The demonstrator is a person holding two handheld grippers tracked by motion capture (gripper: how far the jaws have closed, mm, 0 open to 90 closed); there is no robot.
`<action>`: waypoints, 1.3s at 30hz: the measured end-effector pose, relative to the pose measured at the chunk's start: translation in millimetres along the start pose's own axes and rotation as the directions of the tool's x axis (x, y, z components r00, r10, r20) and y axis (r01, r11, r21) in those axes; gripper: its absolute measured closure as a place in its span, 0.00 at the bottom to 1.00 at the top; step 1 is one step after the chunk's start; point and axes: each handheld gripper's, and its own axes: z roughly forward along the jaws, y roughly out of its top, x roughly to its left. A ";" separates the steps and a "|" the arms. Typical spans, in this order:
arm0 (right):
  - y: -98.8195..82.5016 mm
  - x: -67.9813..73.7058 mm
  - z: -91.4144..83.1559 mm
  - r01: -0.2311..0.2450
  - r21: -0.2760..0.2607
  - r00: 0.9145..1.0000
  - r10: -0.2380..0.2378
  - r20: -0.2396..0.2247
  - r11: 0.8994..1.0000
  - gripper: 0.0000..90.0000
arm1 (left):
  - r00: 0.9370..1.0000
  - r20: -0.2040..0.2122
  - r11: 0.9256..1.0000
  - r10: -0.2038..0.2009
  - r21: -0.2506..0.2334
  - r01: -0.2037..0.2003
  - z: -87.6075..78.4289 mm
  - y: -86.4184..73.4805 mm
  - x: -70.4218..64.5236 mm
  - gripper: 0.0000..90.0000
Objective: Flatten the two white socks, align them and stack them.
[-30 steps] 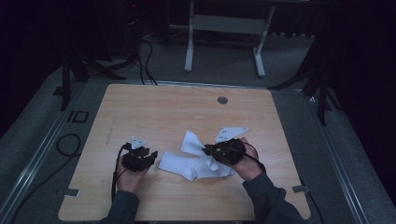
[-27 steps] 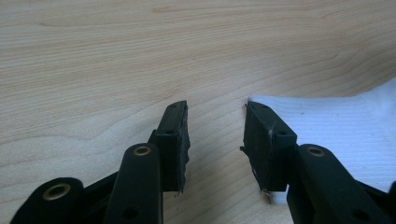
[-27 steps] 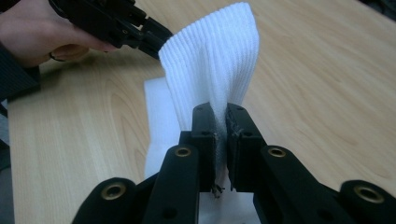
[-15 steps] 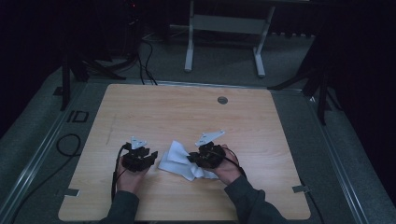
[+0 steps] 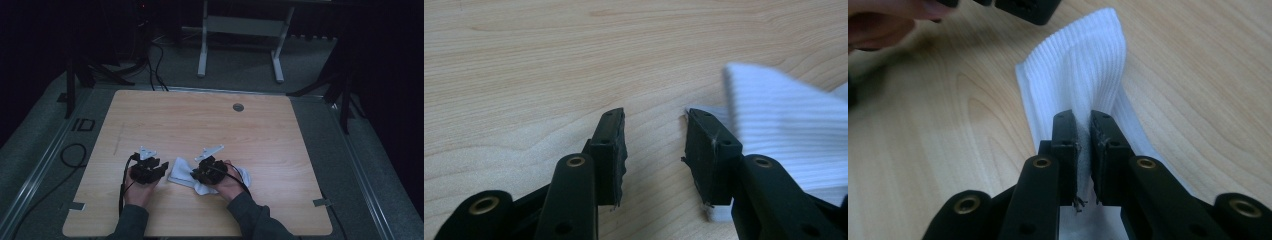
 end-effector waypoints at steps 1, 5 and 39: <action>-0.5 0.9 4.1 -0.006 0.004 1.000 0.006 0.002 1.000 0.87 | 1.000 0.001 1.000 0.000 0.000 0.000 0.0 0.0 -0.5 0.66; -0.5 1.3 9.0 -0.015 0.008 1.000 0.015 0.003 1.000 0.82 | 1.000 0.008 1.000 0.011 0.000 -0.011 0.1 0.1 -2.6 0.66; 1.1 7.7 18.1 0.080 -0.001 0.997 -0.080 -0.009 0.997 0.70 | 0.991 0.062 0.993 0.117 0.022 -0.119 5.2 2.1 -28.3 0.76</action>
